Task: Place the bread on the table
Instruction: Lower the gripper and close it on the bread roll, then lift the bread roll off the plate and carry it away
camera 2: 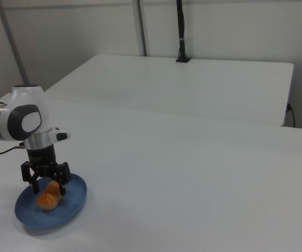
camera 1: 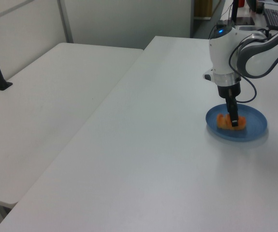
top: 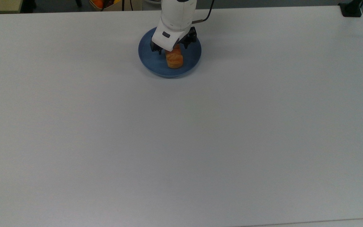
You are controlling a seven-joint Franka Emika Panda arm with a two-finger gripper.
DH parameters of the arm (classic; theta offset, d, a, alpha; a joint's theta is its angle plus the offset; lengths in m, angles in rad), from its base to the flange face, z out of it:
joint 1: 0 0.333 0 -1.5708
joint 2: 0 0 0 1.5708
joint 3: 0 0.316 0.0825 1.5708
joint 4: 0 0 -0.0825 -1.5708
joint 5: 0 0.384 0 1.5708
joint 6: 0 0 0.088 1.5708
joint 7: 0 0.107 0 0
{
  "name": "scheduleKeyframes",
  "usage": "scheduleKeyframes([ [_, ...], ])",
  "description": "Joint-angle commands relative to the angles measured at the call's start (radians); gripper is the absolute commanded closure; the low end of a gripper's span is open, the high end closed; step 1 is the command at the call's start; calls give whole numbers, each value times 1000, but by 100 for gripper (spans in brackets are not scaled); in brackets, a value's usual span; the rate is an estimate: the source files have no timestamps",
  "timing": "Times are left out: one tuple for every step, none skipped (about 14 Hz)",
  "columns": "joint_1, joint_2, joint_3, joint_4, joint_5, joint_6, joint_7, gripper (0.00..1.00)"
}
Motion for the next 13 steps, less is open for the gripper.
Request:
scheduleKeyframes([
  [1, 14, 3, -18, -13, 53, -16, 17],
  [1, 12, 3, -18, -13, 52, -16, 28],
  [1, 11, 3, -16, -13, 46, -16, 38],
  [1, 9, 3, -16, -13, 41, -13, 47],
  [-4, 3, 3, -13, -13, 27, -8, 49],
  [-10, -2, 3, -4, -12, 4, -13, 52],
  [-13, -6, 3, 7, -10, -19, -14, 54],
  [-15, -15, 3, 8, -10, -36, -16, 57],
  [-15, -17, 3, 16, -10, -49, -19, 57],
  [-15, -17, 3, 20, -10, -62, -19, 58],
  [-16, -18, 3, 23, -10, -65, -26, 60],
  [-16, -20, 3, 27, -10, -70, -39, 61],
  [-16, -22, 3, 30, -10, -83, -42, 61],
])
